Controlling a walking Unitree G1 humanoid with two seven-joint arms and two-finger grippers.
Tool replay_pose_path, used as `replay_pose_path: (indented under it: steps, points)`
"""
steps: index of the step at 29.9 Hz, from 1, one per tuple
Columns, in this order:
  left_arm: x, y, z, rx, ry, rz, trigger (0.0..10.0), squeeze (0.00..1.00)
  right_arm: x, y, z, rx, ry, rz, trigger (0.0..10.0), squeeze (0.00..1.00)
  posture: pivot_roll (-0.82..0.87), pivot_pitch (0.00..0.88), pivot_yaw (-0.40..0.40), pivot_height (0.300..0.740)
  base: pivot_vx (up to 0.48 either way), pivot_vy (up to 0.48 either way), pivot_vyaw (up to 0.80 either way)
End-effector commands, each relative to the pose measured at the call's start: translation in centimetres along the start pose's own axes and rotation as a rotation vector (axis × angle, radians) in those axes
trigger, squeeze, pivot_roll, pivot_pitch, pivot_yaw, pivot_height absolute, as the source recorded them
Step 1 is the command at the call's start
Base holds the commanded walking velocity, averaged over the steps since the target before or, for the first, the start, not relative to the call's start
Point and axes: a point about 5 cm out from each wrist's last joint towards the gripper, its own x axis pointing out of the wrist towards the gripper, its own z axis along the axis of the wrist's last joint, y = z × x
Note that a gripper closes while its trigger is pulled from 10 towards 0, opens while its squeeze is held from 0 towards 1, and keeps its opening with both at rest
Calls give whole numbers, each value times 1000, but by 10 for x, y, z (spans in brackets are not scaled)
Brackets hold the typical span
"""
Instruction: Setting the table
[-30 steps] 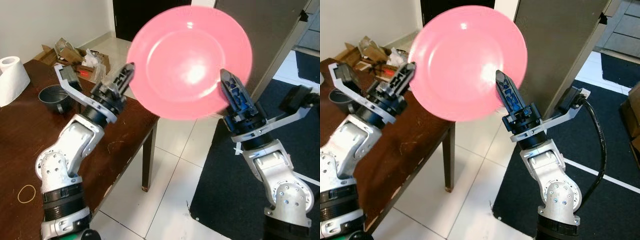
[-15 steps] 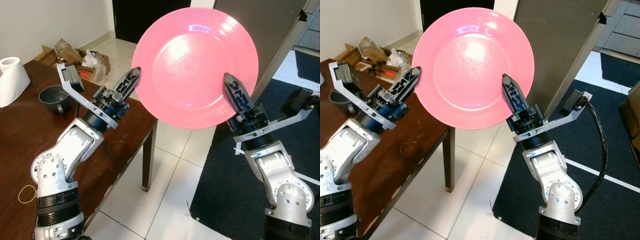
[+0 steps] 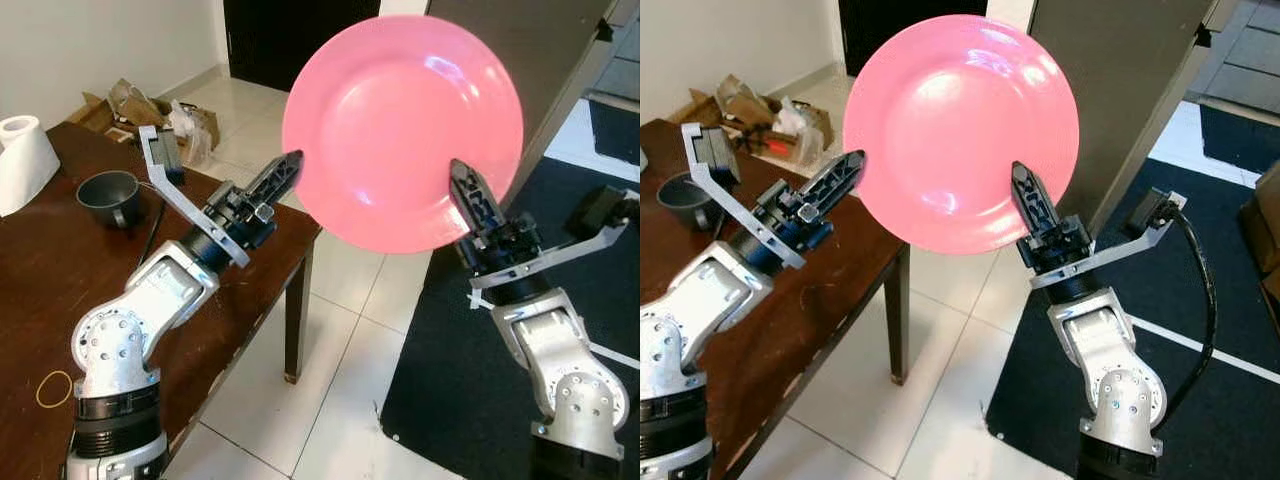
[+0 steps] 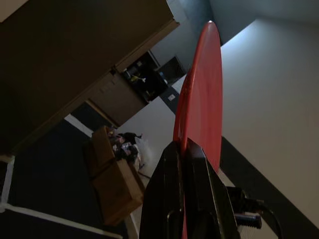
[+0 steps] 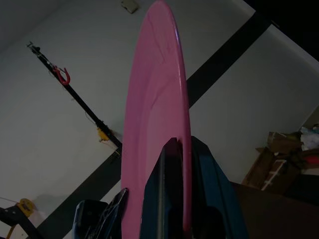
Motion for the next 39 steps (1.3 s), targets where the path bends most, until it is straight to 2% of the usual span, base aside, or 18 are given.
replay_pose_path:
  steps: [1, 3, 4, 5, 6, 9, 10, 11, 12, 17, 21, 22, 26, 27, 32, 33, 34, 39]
  points:
    - [1, -6, -6, 19, 29, -42, 10000, 0, -4, -4, -2, 1, 3, -31, 0, 0, 36, 146, 90, 740, 0, 0, 0]
    - [2, -4, -6, 32, 26, -28, 10000, 0, -5, -5, -3, -7, 4, -39, 0, 0, 36, 147, 90, 740, 0, 0, 0]
    - [2, -3, -6, 32, 21, -20, 10000, 682, -5, -5, -3, -13, 7, -41, 0, 0, 34, 147, 91, 740, 0, 0, 0]
    - [2, -3, -6, 32, 21, -20, 10000, 682, -5, -5, -3, -13, 7, -41, 0, 0, 34, 147, 91, 740, 0, 0, 0]
    - [2, -1, -6, 28, 18, -12, 10000, 1000, -6, -5, -3, -16, 10, -41, 0, 0, 34, 147, 91, 740, 0, 0, 0]
    - [3, 1, -6, 22, 14, 0, 10000, 1000, -6, -5, -4, -23, 17, -41, 0, 0, 33, 148, 91, 740, 0, 0, 0]
    - [3, 2, -6, 18, 10, 7, 10000, 1000, -6, -5, -4, -30, 19, -44, 5608, 0, 35, 148, 91, 740, 0, 0, 0]
    - [3, 2, -6, 18, 10, 7, 10000, 1000, -6, -5, -4, -30, 19, -44, 5608, 0, 35, 148, 91, 740, 0, 0, 0]
    - [3, 4, -5, 23, 8, 15, 10000, 1000, -7, -5, -4, -57, 21, -59, 10000, 0, 35, 148, 91, 740, 0, 0, 0]
    - [-2, 10, -3, 34, 3, 61, 10000, 1000, -9, -3, 1, -130, 24, -71, 10000, 0, 36, 151, 90, 740, 0, 0, 0]
    - [-5, 14, -1, 37, 5, 87, 10000, 1000, -9, -2, 4, -148, 21, -69, 10000, 0, 37, 154, 92, 740, 0, 0, 0]
    - [-14, 27, 9, 32, -21, 151, 10000, 0, -12, 5, 12, -176, 5, -47, 10000, 0, 36, 157, 92, 740, 0, 0, 0]
    - [-21, 39, 16, 43, -42, 213, 10000, 0, -16, 11, 20, -183, -8, -22, 10000, 0, 36, 157, 92, 740, 0, 0, 0]
    - [-20, 40, 14, 54, -33, 211, 10000, 1000, -17, 12, 19, -184, -6, -21, 10000, 0, 34, 158, 95, 740, 0, 0, 0]
    - [-19, 38, 8, 65, -6, 204, 10000, 1000, -16, 12, 18, -186, -6, -22, 10000, 0, 32, 158, 96, 740, 0, 0, 0]
    - [-18, 41, 5, 70, 12, 233, 10000, 1000, -16, 12, 17, -187, -7, -23, 10000, 0, 32, 157, 97, 740, 0, 0, 0]
    - [-20, 45, 5, 73, 15, 259, 10000, 0, -16, 12, 17, -186, -11, -25, 10000, 0, 30, 157, 97, 740, 0, 0, 0]
    - [-30, 62, 12, 100, 15, 353, 10000, 0, -16, 11, 22, -186, -35, -36, 10000, 0, 33, 156, 98, 740, 0, 0, 0]
